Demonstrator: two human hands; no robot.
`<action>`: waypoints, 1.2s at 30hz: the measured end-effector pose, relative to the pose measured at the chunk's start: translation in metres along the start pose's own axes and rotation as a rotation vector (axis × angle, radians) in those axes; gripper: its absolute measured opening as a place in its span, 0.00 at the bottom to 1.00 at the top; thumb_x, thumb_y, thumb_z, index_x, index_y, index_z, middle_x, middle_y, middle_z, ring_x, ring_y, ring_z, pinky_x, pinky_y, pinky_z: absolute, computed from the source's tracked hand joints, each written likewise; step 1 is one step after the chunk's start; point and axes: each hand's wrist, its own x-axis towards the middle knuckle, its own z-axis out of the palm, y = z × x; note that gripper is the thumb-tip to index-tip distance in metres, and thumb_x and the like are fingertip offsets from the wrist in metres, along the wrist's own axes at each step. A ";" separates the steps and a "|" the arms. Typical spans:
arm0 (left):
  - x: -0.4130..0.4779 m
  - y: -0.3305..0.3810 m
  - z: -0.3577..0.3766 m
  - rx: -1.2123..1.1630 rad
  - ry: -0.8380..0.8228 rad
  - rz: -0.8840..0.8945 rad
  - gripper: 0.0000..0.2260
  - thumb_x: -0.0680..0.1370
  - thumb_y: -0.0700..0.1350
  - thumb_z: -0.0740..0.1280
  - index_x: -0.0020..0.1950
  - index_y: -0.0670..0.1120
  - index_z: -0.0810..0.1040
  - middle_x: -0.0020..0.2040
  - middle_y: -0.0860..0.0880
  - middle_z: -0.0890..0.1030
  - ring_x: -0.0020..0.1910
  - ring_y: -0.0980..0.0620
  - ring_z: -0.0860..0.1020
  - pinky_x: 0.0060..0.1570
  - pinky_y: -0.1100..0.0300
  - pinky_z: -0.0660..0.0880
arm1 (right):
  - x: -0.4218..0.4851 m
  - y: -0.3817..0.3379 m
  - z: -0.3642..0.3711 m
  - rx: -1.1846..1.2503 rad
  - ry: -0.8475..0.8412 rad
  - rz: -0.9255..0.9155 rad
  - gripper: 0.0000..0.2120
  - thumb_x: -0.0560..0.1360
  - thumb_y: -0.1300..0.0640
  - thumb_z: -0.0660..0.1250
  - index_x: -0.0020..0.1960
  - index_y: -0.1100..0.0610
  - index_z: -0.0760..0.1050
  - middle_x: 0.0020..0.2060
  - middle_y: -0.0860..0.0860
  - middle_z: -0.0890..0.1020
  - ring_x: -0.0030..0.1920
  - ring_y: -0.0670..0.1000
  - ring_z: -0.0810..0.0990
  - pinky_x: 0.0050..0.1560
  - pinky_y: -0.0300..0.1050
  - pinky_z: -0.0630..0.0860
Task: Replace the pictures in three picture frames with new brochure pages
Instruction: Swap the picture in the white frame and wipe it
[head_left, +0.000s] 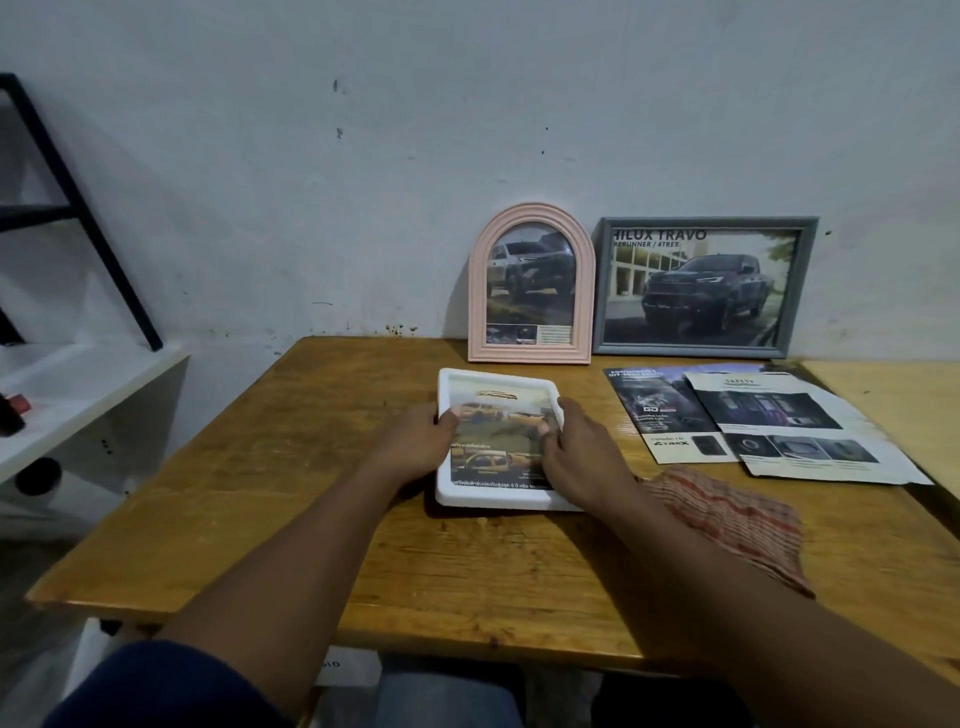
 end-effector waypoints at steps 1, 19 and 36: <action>0.004 -0.005 0.002 0.127 0.010 0.013 0.28 0.78 0.69 0.53 0.61 0.51 0.80 0.54 0.48 0.85 0.55 0.45 0.82 0.58 0.43 0.78 | -0.002 0.001 0.003 -0.003 0.027 -0.017 0.22 0.82 0.48 0.55 0.73 0.56 0.62 0.63 0.56 0.78 0.59 0.57 0.77 0.56 0.58 0.77; -0.015 0.011 0.022 0.583 0.048 0.208 0.28 0.85 0.59 0.54 0.82 0.46 0.58 0.82 0.45 0.57 0.81 0.42 0.51 0.78 0.43 0.49 | -0.033 0.015 -0.069 -0.268 -0.069 0.125 0.26 0.79 0.45 0.63 0.73 0.55 0.68 0.71 0.55 0.72 0.69 0.56 0.71 0.67 0.56 0.71; -0.021 -0.006 0.015 0.431 0.027 0.182 0.29 0.85 0.59 0.49 0.83 0.48 0.50 0.83 0.47 0.49 0.82 0.46 0.45 0.79 0.45 0.46 | -0.050 0.030 -0.106 -0.052 -0.050 0.067 0.12 0.78 0.65 0.64 0.55 0.50 0.75 0.48 0.45 0.78 0.44 0.45 0.78 0.39 0.39 0.75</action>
